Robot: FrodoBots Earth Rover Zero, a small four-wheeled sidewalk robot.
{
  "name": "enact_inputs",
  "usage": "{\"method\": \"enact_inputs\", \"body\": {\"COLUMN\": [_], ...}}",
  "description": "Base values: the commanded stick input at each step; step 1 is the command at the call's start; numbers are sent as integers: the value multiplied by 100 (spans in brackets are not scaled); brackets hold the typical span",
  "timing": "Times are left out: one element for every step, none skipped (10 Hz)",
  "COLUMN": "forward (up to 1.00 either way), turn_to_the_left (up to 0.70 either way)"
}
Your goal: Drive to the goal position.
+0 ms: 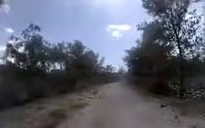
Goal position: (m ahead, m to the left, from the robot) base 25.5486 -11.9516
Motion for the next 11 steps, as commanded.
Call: {"method": "enact_inputs", "body": {"forward": [85,85,85,85,85,85,85,85,85,85,85], "turn_to_the_left": [0,0,0,0,0,0,0,0,0,0,0]}}
